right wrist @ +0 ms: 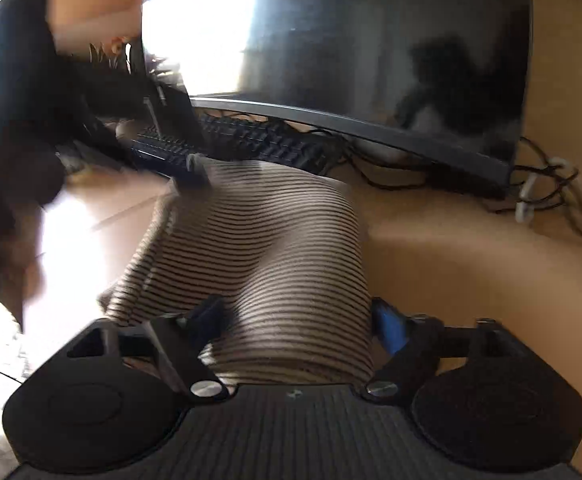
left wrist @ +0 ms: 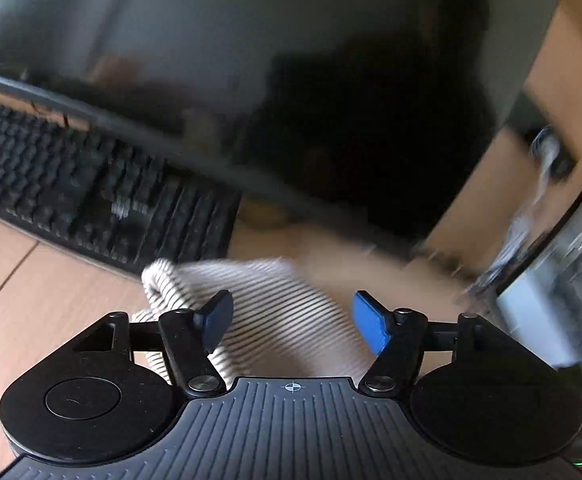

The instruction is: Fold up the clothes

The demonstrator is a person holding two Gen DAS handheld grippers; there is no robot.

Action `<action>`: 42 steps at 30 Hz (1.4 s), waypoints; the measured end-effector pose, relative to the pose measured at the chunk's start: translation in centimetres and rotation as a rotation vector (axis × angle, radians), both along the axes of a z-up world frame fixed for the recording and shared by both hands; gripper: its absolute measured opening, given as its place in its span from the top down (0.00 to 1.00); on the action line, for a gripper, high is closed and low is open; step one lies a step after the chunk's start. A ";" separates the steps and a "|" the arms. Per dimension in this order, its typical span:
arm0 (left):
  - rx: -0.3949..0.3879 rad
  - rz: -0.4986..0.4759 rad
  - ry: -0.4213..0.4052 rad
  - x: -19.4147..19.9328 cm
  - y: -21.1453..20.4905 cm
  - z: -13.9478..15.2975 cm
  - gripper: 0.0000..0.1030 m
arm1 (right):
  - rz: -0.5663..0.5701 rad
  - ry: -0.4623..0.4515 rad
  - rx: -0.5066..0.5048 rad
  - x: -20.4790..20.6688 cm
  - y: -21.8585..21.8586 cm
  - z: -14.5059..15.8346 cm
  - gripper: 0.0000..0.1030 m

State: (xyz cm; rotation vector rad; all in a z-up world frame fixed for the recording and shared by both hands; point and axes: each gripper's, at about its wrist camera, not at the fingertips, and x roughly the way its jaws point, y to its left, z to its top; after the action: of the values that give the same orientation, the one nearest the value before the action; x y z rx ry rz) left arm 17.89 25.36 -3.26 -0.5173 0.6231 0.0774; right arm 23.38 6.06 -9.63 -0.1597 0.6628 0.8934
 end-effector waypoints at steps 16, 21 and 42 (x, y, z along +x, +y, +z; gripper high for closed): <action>0.012 -0.041 0.006 2.0 1.9 -5.2 0.41 | 0.049 0.109 -0.030 5.1 1.0 0.3 0.25; 0.055 0.085 -0.002 -0.1 -0.6 -4.5 0.40 | 0.042 0.084 0.004 4.9 -0.3 1.5 0.05; 0.281 0.661 0.144 -13.6 -25.0 0.2 0.00 | 0.105 -0.075 0.127 -2.6 -17.3 5.4 0.00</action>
State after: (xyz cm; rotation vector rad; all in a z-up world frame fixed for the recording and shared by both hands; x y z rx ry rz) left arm 4.29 0.39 -3.05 -0.4288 0.5486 0.8221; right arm 20.79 -11.25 -4.26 -0.1142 0.5302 1.0232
